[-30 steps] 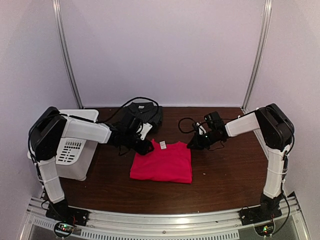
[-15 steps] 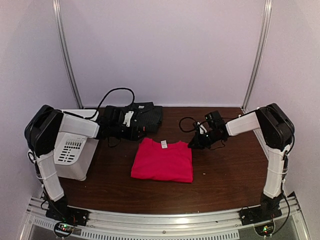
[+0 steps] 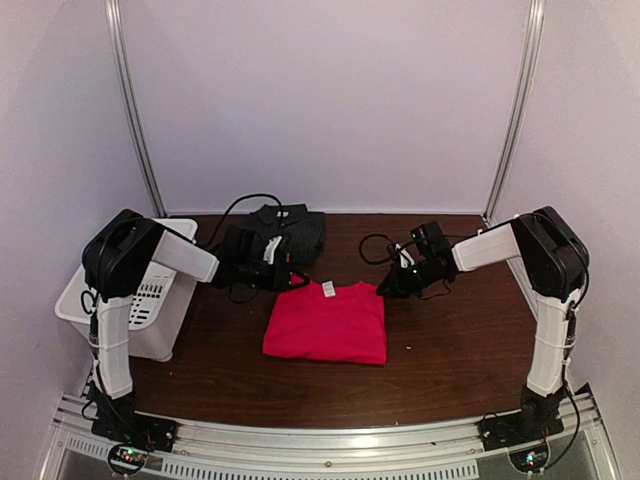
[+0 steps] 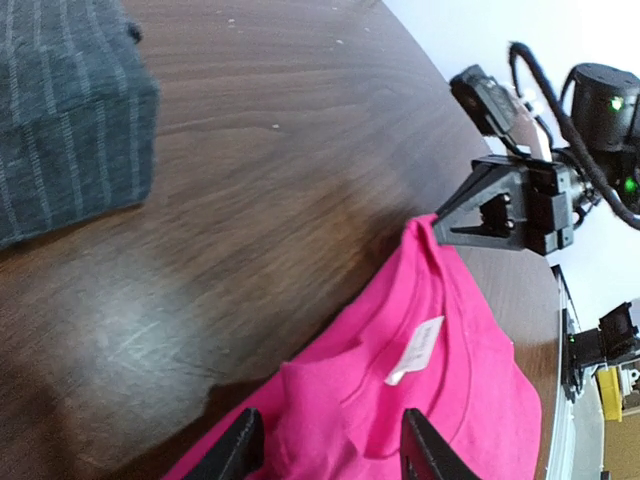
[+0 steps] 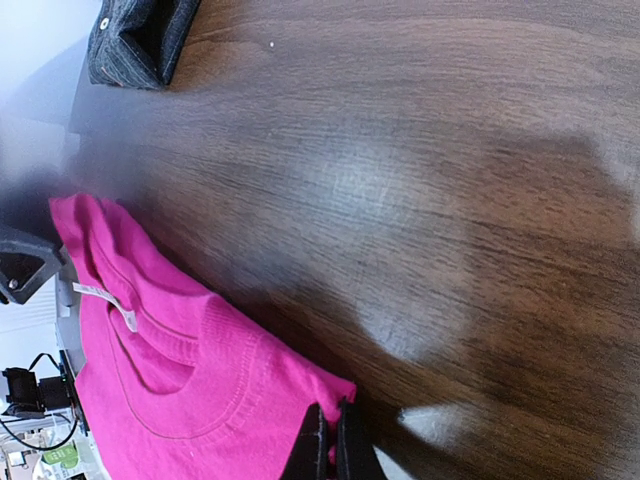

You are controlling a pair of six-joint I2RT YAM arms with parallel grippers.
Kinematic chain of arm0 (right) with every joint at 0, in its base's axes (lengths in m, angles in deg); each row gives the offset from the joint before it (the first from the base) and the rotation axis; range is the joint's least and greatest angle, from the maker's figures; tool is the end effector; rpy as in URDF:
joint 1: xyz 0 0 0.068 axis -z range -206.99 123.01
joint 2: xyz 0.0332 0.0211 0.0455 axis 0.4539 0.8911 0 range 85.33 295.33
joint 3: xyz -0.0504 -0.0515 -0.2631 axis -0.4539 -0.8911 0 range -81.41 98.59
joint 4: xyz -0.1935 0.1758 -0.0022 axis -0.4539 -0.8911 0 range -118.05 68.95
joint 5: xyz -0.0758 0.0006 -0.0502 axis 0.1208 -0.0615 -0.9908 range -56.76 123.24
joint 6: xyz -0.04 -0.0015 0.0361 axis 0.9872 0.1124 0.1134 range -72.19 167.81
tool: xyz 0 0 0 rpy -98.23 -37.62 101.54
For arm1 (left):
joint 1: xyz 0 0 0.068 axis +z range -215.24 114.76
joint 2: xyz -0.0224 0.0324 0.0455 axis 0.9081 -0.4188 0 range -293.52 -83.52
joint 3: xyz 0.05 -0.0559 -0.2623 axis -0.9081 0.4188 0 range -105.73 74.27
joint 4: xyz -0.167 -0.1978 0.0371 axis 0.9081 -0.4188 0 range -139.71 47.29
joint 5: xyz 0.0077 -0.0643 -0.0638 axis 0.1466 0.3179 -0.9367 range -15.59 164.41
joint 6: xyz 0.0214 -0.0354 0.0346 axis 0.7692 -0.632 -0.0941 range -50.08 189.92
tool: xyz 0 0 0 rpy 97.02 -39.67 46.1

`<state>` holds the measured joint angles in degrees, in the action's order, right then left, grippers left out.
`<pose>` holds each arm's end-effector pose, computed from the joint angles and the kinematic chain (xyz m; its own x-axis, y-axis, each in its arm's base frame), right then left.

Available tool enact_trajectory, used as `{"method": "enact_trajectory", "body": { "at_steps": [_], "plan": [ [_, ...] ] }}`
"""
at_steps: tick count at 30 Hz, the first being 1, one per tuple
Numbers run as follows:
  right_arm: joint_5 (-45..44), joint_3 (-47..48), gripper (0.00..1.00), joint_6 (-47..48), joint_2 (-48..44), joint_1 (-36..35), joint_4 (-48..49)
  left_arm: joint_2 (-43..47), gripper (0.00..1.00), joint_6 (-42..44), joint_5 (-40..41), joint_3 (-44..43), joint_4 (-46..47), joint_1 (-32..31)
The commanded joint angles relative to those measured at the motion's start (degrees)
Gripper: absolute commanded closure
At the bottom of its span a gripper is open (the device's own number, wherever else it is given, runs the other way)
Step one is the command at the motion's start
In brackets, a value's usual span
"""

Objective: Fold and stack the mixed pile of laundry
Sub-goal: Adjust the square-folded T-shirt at the center of the board.

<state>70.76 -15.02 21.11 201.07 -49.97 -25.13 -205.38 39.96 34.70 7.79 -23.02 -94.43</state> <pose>0.3604 0.1764 0.1224 -0.9498 -0.0157 -0.3126 -0.2429 0.6667 0.7046 0.3646 -0.2297 0.1109 -0.8549 0.0376 -0.5174 0.4631 0.5048 -0.7285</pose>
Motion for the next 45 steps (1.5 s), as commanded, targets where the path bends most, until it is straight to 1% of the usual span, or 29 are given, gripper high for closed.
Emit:
{"method": "enact_trajectory", "body": {
  "at_steps": [1,9,12,15,19,26,29,32,34,36,38,42,45],
  "plan": [
    [-1.2,0.0,1.00,0.8,1.3,0.9,-0.1,6.1,0.56,3.2,-2.1,-0.8,1.3,-3.4],
    [-1.4,0.9,1.00,1.1,1.6,1.0,-0.7,10.3,0.66,13.2,1.7,-1.9,-9.6,-8.3],
    [-1.5,1.1,1.00,1.3,1.4,1.2,-1.2,11.0,0.69,16.1,2.5,-1.7,-12.8,-9.7],
    [-1.4,1.4,1.00,1.4,1.7,1.2,-1.3,10.5,0.69,18.4,2.5,-2.6,-15.9,-10.5],
    [-1.0,1.8,1.00,1.8,1.6,1.3,-1.7,9.0,0.69,22.2,5.6,-5.8,-22.7,-11.8],
    [-1.6,2.6,0.99,2.5,0.3,1.4,-3.1,4.5,0.69,24.7,10.7,-5.9,-24.3,-13.5],
    [-1.6,2.9,0.99,2.7,0.5,1.5,-3.3,2.8,0.69,25.2,11.6,-6.1,-24.8,-13.5],
    [-1.6,2.9,0.99,2.8,0.7,1.5,-3.4,1.8,0.69,27.4,14.9,-6.7,-27.5,-14.5],
    [-1.7,3.0,1.00,2.8,0.7,1.5,-3.4,2.1,0.67,29.3,17.2,-6.2,-29.1,-15.8],
    [-1.7,3.1,1.00,3.0,1.0,1.6,-3.4,3.5,0.63,31.5,17.9,-4.8,-28.9,-17.1],
    [-1.8,3.2,1.00,3.1,1.2,1.6,-3.6,5.7,0.59,32.0,16.5,-3.2,-28.1,-17.4],
    [-1.8,3.3,1.00,3.3,1.3,1.7,-3.7,12.0,0.58,33.2,12.9,-1.9,-27.9,-17.4],
    [-1.7,3.3,1.00,3.3,1.3,1.7,-3.7,17.3,0.59,32.0,13.1,-0.9,-26.9,-16.8]
  ]
}}
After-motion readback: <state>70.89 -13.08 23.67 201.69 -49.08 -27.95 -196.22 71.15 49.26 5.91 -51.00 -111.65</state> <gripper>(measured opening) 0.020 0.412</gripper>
